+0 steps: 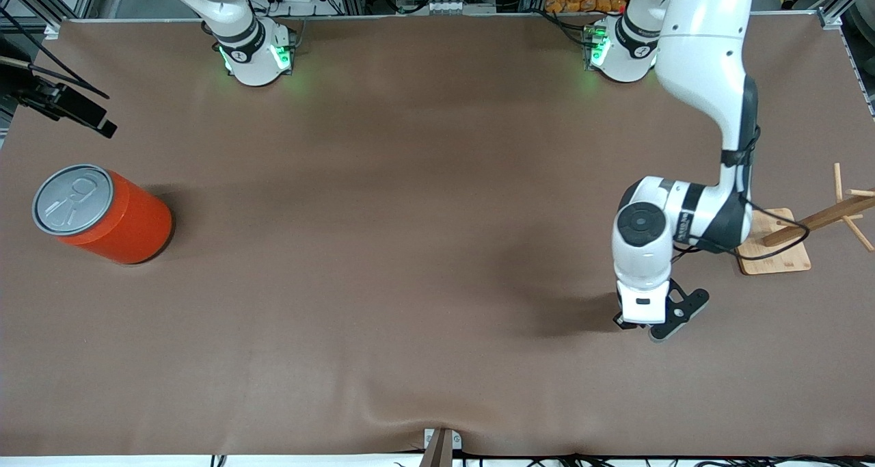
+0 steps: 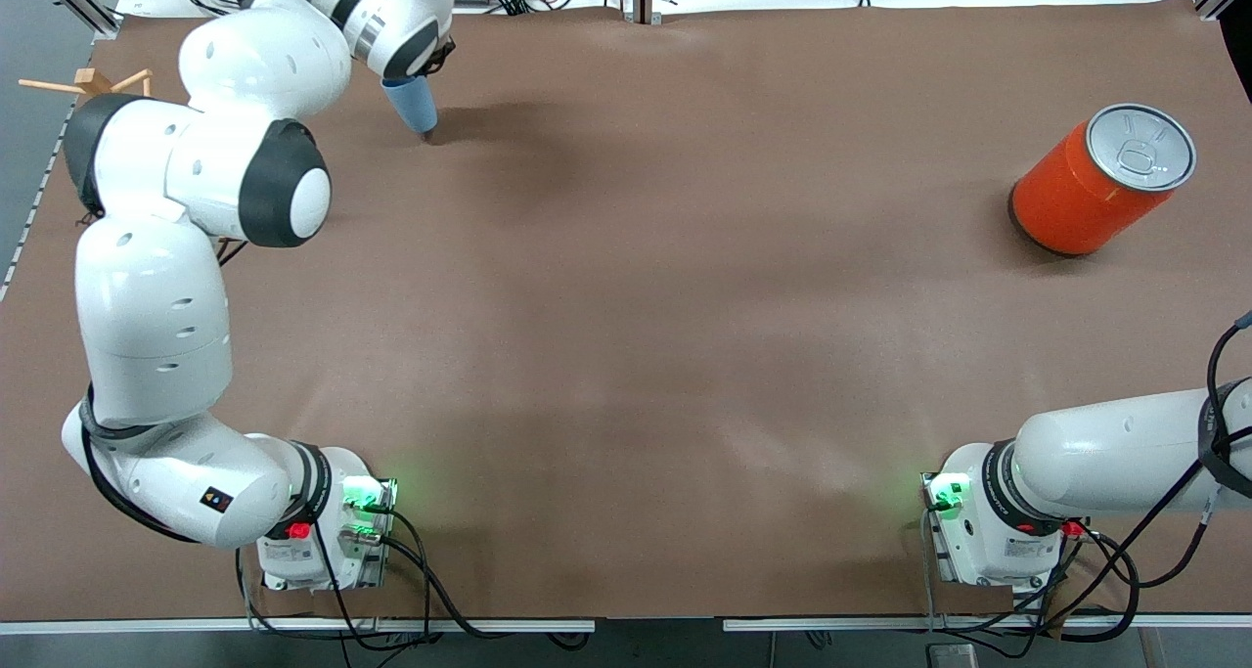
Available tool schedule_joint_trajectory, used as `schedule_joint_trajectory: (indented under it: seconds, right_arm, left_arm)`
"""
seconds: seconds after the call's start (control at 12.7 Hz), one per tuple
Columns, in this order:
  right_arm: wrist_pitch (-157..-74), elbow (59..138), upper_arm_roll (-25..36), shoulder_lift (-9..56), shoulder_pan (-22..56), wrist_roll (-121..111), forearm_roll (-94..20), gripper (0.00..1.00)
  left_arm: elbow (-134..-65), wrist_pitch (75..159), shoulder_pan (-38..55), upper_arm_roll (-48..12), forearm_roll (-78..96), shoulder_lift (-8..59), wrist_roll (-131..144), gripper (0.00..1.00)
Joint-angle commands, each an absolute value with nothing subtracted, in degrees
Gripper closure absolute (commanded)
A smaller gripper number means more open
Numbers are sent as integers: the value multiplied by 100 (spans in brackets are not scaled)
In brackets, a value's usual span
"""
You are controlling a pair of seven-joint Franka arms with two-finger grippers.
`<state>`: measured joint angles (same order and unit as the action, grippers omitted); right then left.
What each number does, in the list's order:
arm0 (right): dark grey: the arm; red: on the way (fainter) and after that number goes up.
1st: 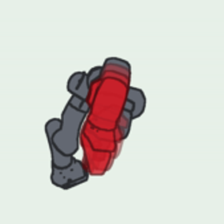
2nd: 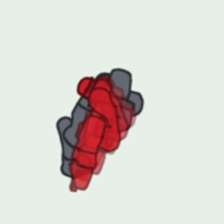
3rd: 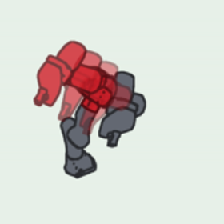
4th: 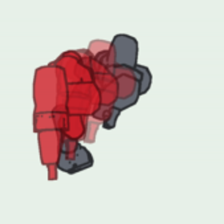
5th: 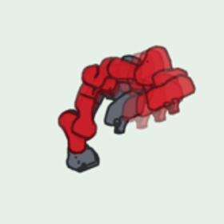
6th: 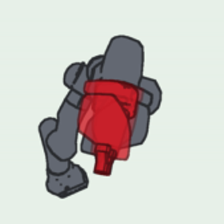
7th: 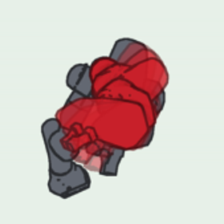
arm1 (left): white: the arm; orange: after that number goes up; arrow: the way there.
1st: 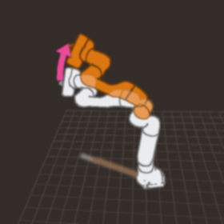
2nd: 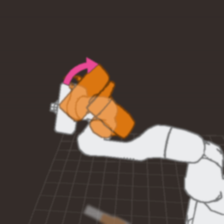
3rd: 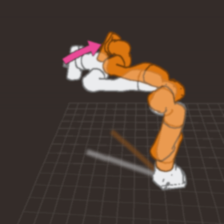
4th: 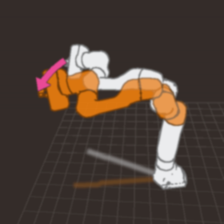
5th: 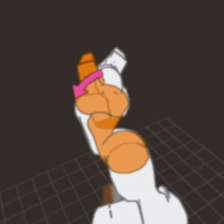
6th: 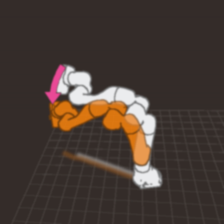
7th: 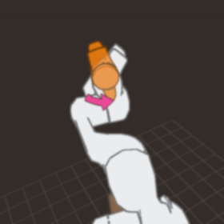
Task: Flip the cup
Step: 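Lift the cup with the left gripper and turn its opening upward, then lower the cup upright onto the table and open the left gripper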
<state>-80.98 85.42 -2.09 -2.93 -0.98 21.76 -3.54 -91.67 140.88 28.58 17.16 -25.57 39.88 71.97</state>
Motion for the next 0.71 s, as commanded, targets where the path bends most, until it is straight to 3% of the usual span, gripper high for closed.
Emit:
schedule_joint_trajectory:
  seconds: [0.0,0.39,0.47,0.55,0.63]
  right_arm:
    - [-7972,8227,-220,-158,-97,2153,-431,0]
    - [-7928,8209,-246,-193,9,1690,26,0]
    - [-7919,8209,-229,-193,-9,1653,18,0]
    - [-7919,8200,-246,-193,0,1591,52,0]
    - [-7919,8209,-281,-193,35,1234,305,0]
  left_arm:
    - [-9105,14221,2822,1802,-3740,4139,8451,100]
    - [-9158,14212,2821,1793,-4403,4175,9167,100]
    - [-9167,14212,2847,1793,-4403,4244,9219,96]
    - [-9167,14212,2874,1793,-4412,4297,9255,83]
    - [-9176,14212,2883,1793,-4412,4307,9255,61]
